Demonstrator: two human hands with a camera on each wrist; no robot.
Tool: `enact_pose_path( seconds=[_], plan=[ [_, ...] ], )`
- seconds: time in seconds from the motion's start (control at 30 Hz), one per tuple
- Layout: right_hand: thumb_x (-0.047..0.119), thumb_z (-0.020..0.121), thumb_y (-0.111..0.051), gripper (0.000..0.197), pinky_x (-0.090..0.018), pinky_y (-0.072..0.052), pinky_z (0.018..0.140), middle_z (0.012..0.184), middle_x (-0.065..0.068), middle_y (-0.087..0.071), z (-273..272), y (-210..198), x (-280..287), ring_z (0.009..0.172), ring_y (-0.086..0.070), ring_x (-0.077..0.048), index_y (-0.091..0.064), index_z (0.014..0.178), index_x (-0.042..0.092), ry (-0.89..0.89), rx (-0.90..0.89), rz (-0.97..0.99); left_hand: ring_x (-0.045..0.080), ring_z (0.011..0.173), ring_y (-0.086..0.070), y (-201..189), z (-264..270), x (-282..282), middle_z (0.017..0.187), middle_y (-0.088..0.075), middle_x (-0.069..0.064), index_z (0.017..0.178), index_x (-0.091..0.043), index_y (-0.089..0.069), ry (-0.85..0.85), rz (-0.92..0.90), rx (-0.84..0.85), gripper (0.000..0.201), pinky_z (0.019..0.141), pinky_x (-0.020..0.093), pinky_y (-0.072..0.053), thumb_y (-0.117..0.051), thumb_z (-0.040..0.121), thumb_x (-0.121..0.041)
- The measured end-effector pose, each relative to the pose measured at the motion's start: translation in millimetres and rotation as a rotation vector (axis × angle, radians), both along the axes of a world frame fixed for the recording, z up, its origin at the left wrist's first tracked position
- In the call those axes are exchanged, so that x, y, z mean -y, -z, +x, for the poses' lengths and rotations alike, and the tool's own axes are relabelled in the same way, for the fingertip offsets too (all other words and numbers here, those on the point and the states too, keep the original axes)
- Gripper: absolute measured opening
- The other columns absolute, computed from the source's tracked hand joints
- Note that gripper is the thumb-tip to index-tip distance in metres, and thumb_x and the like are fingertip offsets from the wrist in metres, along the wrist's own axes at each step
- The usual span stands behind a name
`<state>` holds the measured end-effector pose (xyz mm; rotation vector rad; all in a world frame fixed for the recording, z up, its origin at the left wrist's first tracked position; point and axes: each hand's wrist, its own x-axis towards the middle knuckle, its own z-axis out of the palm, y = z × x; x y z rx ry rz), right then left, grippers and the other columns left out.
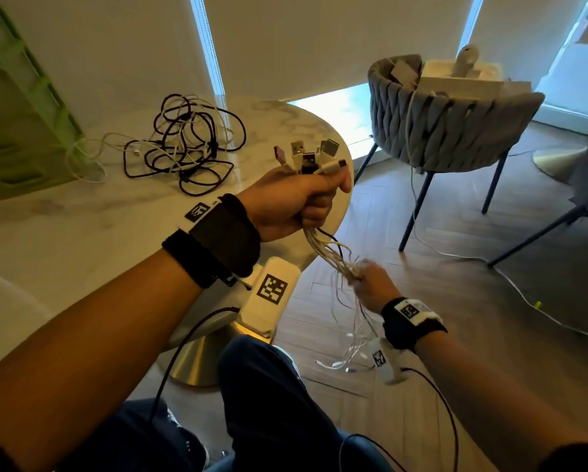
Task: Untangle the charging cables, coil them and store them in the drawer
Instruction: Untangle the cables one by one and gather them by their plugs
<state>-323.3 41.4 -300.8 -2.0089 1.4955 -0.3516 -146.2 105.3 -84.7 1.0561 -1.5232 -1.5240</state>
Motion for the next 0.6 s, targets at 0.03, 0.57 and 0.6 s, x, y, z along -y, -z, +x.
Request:
enact_pose_path(
  seconds=[0.03,0.57,0.6],
  plan=[
    [0.025,0.094,-0.057,0.025,-0.027,-0.042,0.072,0.080,-0.001,-0.061,3.5,0.6,-6.9,0.079,-0.061,-0.021,-0.059,0.070,0.019,-0.117,-0.082,0.180,0.006,0.046,-0.024,-0.7,2.4,0.4,0.052,-0.027,-0.009,0.083,-0.012,-0.053,-0.003,-0.008,0.024,0.026,0.049,0.023,-0.019,-0.039,0.102,-0.022],
    [0.037,0.102,-0.038,0.025,-0.016,-0.051,0.068,0.091,0.012,-0.058,45.2,-212.9,-26.6,0.086,-0.063,-0.007,-0.052,0.117,0.023,-0.198,0.517,-0.444,0.016,0.058,-0.048,6.2,16.3,-1.5,0.056,-0.044,-0.002,0.083,-0.012,-0.057,-0.265,0.106,-0.128,0.025,0.068,0.033,-0.050,-0.042,0.102,-0.019],
    [0.042,0.101,-0.038,0.031,-0.017,-0.050,0.072,0.095,0.014,-0.057,54.2,-220.2,-28.7,0.089,-0.060,-0.004,-0.051,0.122,0.023,-0.234,0.567,-0.454,0.014,0.053,-0.042,5.4,16.2,-4.6,0.053,-0.038,-0.003,0.080,-0.013,-0.055,-0.256,0.098,-0.128,0.027,0.066,0.033,-0.049,-0.040,0.102,-0.015]
  ],
)
